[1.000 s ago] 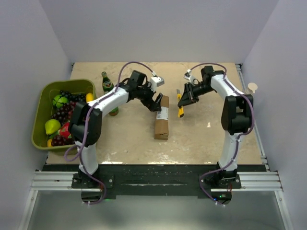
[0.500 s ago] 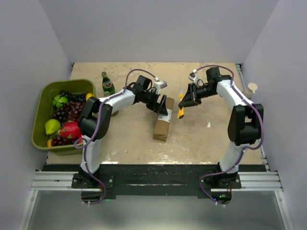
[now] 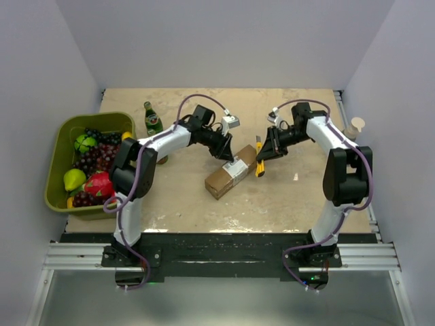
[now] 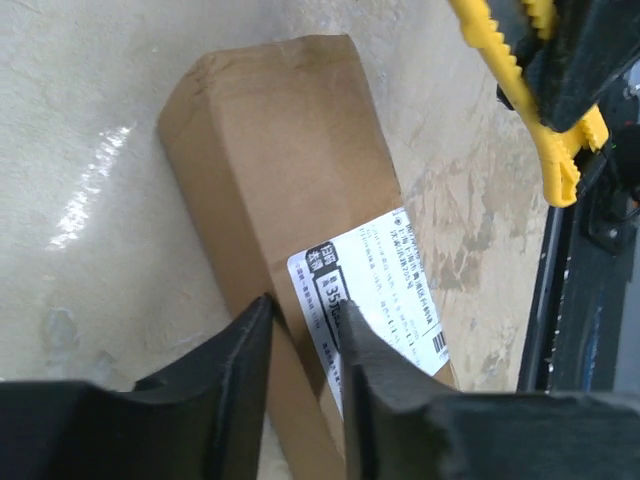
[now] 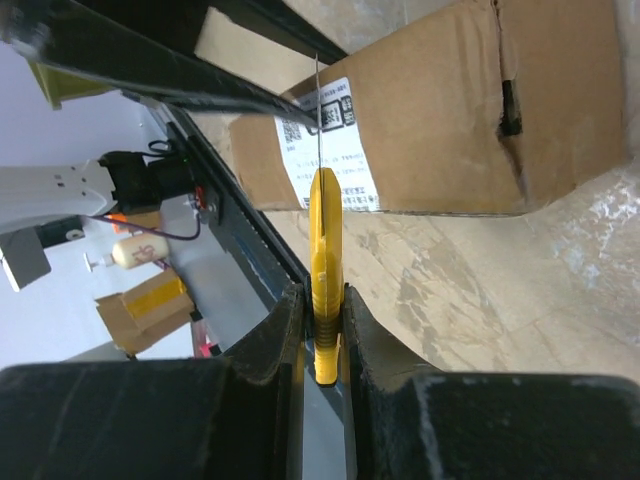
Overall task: Unpack the express box
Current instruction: Adjust the express box at the center of the board.
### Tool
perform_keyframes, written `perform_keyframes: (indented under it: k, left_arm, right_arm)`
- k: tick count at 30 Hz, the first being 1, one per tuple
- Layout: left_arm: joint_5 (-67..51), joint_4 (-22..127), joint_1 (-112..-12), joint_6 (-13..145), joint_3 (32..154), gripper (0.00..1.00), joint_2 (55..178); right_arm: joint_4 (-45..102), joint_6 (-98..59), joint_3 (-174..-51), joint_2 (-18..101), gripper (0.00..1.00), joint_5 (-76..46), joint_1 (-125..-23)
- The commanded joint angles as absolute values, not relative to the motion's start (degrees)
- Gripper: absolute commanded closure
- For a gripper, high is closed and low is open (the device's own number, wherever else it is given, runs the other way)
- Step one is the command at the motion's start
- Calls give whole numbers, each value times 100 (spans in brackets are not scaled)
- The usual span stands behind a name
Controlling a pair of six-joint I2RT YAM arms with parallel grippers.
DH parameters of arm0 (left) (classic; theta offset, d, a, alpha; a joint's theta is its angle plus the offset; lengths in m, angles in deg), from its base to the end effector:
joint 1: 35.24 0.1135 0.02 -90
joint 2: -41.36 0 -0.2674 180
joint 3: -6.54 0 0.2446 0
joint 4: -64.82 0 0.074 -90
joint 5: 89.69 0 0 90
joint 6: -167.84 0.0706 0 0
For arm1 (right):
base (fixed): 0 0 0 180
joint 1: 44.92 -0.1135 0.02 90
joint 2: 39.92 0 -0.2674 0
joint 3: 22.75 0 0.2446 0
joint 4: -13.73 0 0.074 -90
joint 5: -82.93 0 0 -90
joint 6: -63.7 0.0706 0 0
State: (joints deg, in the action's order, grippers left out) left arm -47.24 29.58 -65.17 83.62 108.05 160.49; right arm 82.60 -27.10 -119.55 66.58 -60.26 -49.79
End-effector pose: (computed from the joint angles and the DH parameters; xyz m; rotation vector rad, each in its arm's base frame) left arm 0.3698 -0.2730 0.1761 1.0822 2.1922 -1.2118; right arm 0.3540 0.0869 0.2147 -0.2659 2.6622 1.3464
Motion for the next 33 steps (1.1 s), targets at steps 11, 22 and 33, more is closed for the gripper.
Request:
perform_keyframes:
  k: [11,22,33]
  left_arm:
    - [-3230,2083,-6415,9586,10220,56,15053]
    - [-3783,1898,-6749,9094,10951,0,14727]
    - [-4117,2083,-7004,8715,9545,0,14666]
  right_arm:
    - [8181,-1646,-10665,6045,100,-6489,-4502]
    - [9200,-1953,-10586,5948,100,-5833,-3622]
    - [6918,-1059,-11129,6316,100,-4513,-4842]
